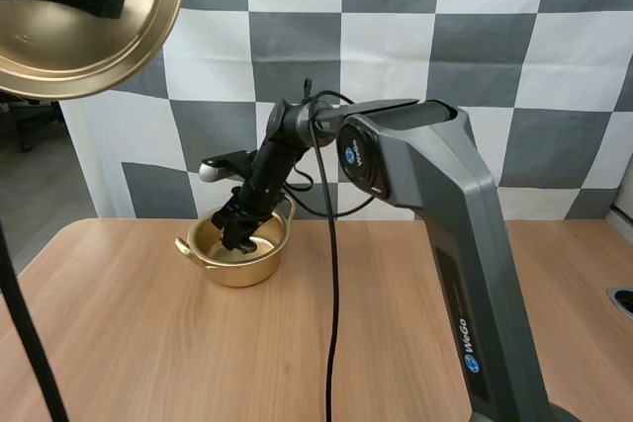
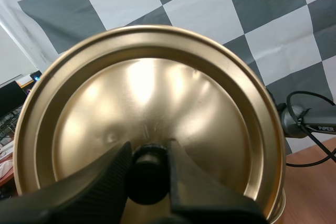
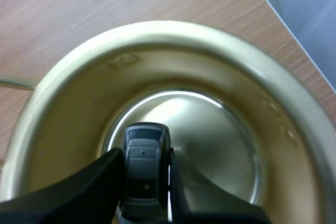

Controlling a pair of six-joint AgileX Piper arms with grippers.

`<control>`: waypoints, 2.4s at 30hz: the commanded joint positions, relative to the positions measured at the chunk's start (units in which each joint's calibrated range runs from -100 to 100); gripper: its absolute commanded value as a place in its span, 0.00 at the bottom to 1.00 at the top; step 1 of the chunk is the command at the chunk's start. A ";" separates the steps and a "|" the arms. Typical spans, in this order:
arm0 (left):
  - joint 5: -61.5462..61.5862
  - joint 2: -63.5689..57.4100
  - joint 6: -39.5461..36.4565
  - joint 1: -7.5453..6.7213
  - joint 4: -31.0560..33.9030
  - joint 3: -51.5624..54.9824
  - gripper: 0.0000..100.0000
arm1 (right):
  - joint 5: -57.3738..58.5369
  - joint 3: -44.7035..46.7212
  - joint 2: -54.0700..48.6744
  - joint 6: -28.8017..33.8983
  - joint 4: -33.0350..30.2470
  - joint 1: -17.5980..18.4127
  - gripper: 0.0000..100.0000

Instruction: Open the pot, put the car inside, and close it

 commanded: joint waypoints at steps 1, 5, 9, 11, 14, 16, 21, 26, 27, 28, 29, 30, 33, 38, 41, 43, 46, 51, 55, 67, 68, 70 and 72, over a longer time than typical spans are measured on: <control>0.06 0.00 0.01 0.07 -0.10 0.02 0.00 | 0.84 -0.49 0.90 -0.07 0.00 0.00 0.00; 0.06 0.00 0.01 0.07 -0.10 0.02 0.00 | 2.83 -2.45 2.46 -0.07 0.00 0.00 0.00; 0.06 0.00 0.01 0.07 -0.10 0.02 0.00 | 3.18 -3.59 2.79 -0.07 0.27 0.00 0.00; 0.06 0.00 0.01 0.07 -0.10 0.02 0.00 | 3.18 -3.59 2.79 -0.07 0.27 0.00 0.00; 0.06 0.00 0.01 0.07 -0.10 0.02 0.00 | 3.18 -3.59 2.79 0.03 0.27 0.00 0.00; 0.06 0.00 0.01 0.07 -0.10 0.02 0.00 | 3.40 -3.59 2.79 0.03 0.37 0.00 0.00; 0.06 0.00 0.01 0.07 -0.10 0.02 0.00 | 3.37 -3.59 2.79 1.19 0.48 0.16 0.00; 0.06 0.00 0.01 0.07 -0.10 0.02 0.00 | 2.19 -3.59 2.79 3.16 -0.04 0.91 0.00; 0.06 0.00 0.01 0.07 -0.10 0.02 0.00 | 2.19 -3.59 2.79 3.16 -0.32 1.00 0.00; 0.06 0.00 0.01 0.07 -0.10 0.02 0.00 | 2.19 -3.59 2.79 3.16 -0.85 1.30 0.00; 0.06 0.00 0.01 0.07 -0.10 0.02 0.00 | 2.19 -3.59 2.79 3.16 -1.46 1.56 0.04; 0.06 0.00 0.01 0.07 -0.10 0.02 0.00 | 2.00 -3.59 2.79 3.16 -1.97 1.81 0.15; 0.06 0.00 0.01 0.07 -0.10 0.02 0.00 | 1.68 -3.59 2.79 3.16 -2.75 2.45 0.53; 0.06 0.00 0.01 0.07 -0.10 0.02 0.00 | 2.09 -3.59 2.79 2.94 -4.70 3.23 1.00; 0.06 0.00 0.01 0.07 -0.10 0.02 0.00 | 0.61 -3.59 2.79 2.84 -5.44 3.32 1.00; 0.06 0.00 0.01 0.07 -0.10 0.02 0.00 | -0.34 -3.59 2.79 2.84 -5.44 3.32 1.00; 0.06 0.00 0.01 0.07 -0.10 0.02 0.00 | -1.34 -3.59 2.79 2.84 -5.44 3.32 1.00; 0.06 0.00 0.01 0.07 -0.10 0.02 0.00 | -1.72 -3.59 2.13 2.84 -5.44 3.32 1.00; 0.06 0.00 0.01 0.07 -0.10 0.02 0.00 | -1.76 -4.59 0.98 2.84 -5.18 3.32 1.00; 0.06 0.00 0.01 0.07 0.28 0.02 0.00 | 0.02 -5.89 -5.08 2.94 -6.44 3.17 1.00; 0.06 0.00 0.01 0.07 0.28 0.02 0.00 | -0.29 -5.89 -6.06 2.94 -7.20 3.00 1.00; 0.06 0.00 0.01 0.07 0.39 0.02 0.00 | -1.20 -5.89 -8.31 2.94 -9.15 2.61 1.00; 0.06 0.00 0.90 0.07 0.39 0.02 0.00 | -3.11 -5.89 -11.47 2.94 -10.97 1.91 1.00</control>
